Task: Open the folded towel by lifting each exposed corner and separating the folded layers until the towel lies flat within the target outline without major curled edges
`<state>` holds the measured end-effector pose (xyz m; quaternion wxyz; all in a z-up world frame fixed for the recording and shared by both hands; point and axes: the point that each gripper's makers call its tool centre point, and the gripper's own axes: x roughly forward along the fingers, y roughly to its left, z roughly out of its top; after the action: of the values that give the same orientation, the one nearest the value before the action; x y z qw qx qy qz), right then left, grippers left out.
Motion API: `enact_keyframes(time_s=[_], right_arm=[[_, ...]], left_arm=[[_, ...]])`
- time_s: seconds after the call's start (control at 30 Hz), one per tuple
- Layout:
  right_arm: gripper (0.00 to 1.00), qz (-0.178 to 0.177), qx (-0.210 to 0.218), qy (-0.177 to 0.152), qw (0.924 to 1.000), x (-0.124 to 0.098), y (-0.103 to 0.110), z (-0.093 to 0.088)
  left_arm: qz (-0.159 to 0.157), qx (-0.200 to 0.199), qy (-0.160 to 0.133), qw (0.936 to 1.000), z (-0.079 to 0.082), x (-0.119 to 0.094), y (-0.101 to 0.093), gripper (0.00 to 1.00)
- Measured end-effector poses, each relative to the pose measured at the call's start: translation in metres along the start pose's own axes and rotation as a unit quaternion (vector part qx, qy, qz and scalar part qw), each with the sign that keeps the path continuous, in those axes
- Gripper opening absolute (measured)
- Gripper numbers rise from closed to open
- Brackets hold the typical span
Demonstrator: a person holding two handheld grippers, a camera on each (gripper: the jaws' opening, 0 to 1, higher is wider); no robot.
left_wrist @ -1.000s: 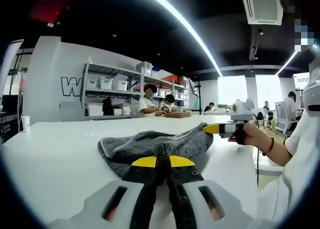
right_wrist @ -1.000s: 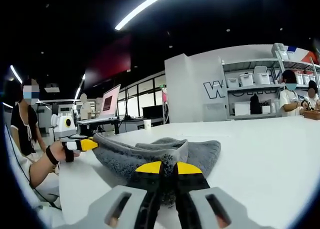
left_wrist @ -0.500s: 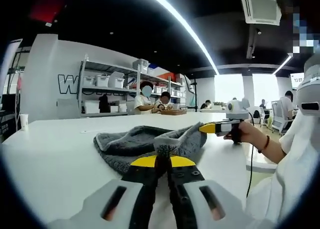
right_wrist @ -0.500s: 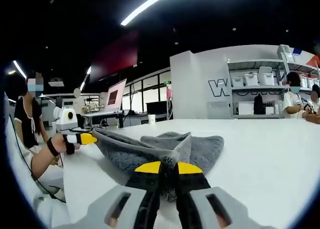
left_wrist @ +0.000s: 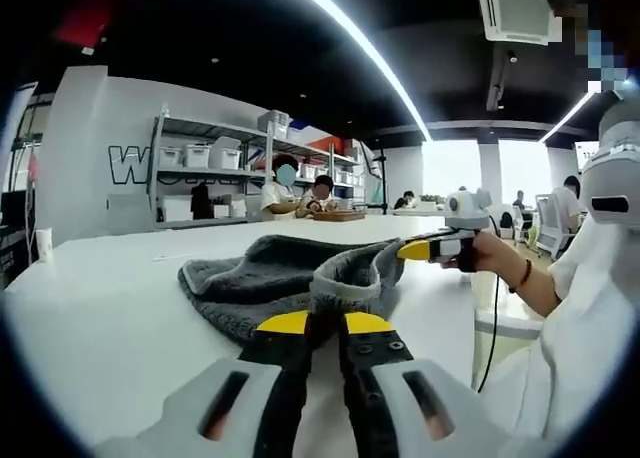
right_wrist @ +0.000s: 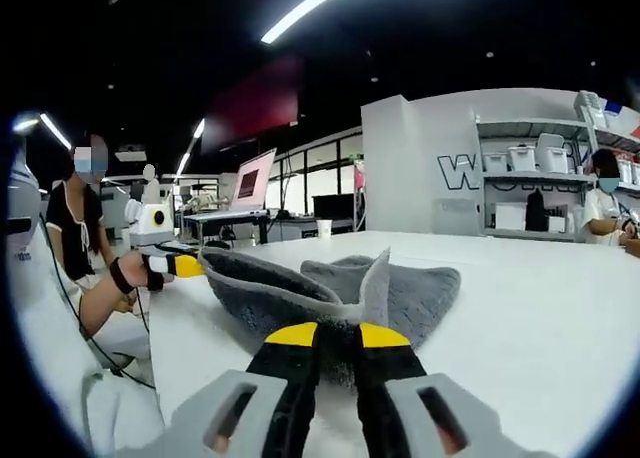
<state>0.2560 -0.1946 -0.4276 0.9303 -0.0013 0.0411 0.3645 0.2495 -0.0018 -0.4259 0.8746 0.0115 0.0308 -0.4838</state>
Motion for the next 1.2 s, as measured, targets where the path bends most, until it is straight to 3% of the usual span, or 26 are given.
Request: enact_keyframes(time_s=[0.2, 0.33, 0.5, 0.67, 0.9, 1.2], right_arm=[[0.14, 0.003, -0.012, 0.005, 0.9999, -0.003, 0.003, 0.001], [0.14, 0.003, -0.003, 0.000, 1.0000, -0.002, 0.002, 0.003], [0.14, -0.004, 0.002, -0.002, 1.0000, -0.002, 0.001, 0.003], [0.16, -0.012, -0.004, -0.001, 0.9999, 0.000, -0.001, 0.003], [0.20, -0.023, 0.002, -0.029, 0.9993, 0.002, -0.001, 0.016], [0.22, -0.026, 0.007, -0.025, 0.9993, 0.013, 0.001, 0.013]], left_arm=[[-0.015, -0.009, 0.013, 0.9998, -0.006, -0.006, -0.001, 0.12], [-0.035, -0.024, -0.001, 0.9991, 0.001, -0.010, -0.006, 0.15], [-0.031, -0.029, -0.013, 0.9990, 0.006, -0.010, -0.004, 0.16], [-0.028, -0.027, -0.004, 0.9993, 0.001, -0.008, -0.003, 0.17], [-0.036, -0.021, 0.010, 0.9991, -0.005, -0.003, -0.011, 0.18], [-0.037, -0.012, 0.020, 0.9991, -0.009, 0.000, -0.012, 0.14]])
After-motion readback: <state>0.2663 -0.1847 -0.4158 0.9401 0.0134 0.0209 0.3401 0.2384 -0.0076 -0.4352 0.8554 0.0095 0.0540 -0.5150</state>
